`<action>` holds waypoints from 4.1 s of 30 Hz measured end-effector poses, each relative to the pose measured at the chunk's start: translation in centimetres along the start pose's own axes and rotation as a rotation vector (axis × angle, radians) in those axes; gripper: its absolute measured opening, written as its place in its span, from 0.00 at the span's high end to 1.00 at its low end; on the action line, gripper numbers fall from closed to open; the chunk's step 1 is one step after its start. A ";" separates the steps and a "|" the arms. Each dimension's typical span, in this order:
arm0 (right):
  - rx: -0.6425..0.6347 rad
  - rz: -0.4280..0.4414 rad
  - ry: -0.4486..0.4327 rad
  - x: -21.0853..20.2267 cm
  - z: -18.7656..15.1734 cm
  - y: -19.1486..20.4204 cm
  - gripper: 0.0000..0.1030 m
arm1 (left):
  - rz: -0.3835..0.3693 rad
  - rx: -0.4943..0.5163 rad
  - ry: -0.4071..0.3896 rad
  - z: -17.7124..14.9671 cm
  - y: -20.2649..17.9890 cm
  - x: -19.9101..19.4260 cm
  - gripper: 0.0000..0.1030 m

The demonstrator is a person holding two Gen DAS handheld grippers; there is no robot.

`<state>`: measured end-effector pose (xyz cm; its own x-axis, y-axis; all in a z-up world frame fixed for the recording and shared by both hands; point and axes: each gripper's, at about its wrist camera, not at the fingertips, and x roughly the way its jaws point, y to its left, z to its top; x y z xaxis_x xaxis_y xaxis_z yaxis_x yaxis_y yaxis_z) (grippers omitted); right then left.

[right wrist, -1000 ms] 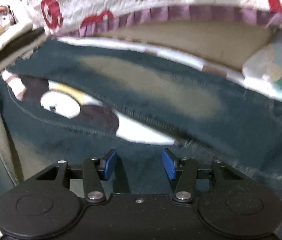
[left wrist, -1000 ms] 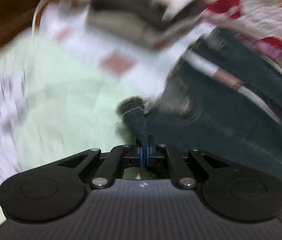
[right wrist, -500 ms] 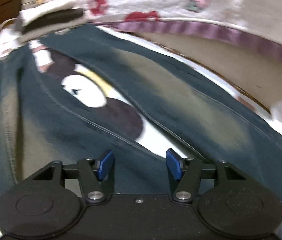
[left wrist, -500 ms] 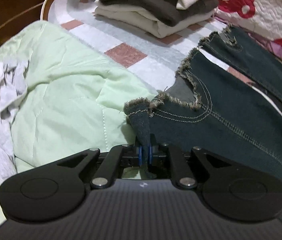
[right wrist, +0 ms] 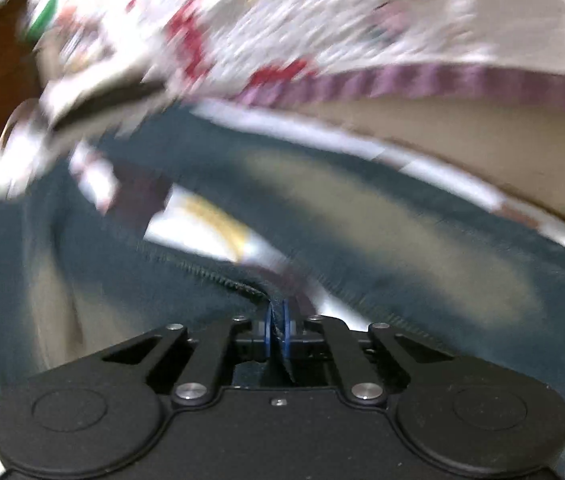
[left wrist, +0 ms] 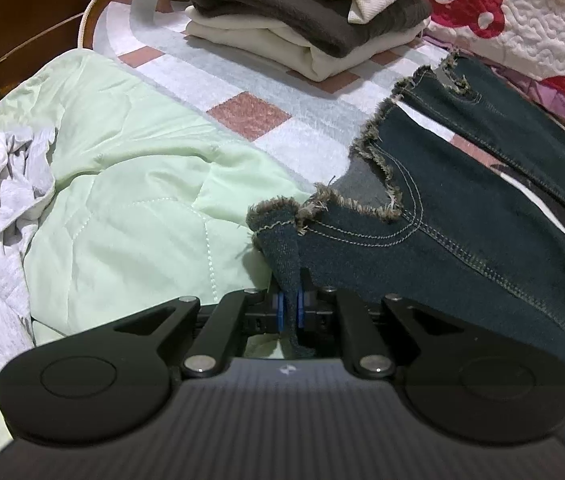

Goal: Fold clothes

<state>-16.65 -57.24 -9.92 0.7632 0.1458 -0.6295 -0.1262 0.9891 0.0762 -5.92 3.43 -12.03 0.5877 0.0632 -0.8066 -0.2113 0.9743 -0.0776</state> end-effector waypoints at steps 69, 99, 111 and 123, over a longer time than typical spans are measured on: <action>0.565 -1.015 0.274 -23.7 -9.7 -14.0 0.46 | -0.671 0.694 0.371 -8.2 -29.4 -2.7 0.22; 0.844 -0.473 -0.010 -4.8 -4.4 -33.5 0.39 | -0.359 0.355 0.062 10.9 -24.8 9.7 0.25; 0.592 -0.554 -0.027 -2.5 -1.2 -32.1 0.92 | -0.222 0.289 0.038 11.6 -23.6 12.1 0.43; 0.456 -0.844 0.096 -0.7 -0.7 -34.1 0.98 | -0.117 0.393 0.036 12.3 -24.0 13.3 0.40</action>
<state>-13.31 -91.10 -12.58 0.4322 -0.5997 -0.6735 0.7144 0.6835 -0.1501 16.57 -16.47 -13.64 0.5605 -0.0536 -0.8264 0.1741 0.9832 0.0543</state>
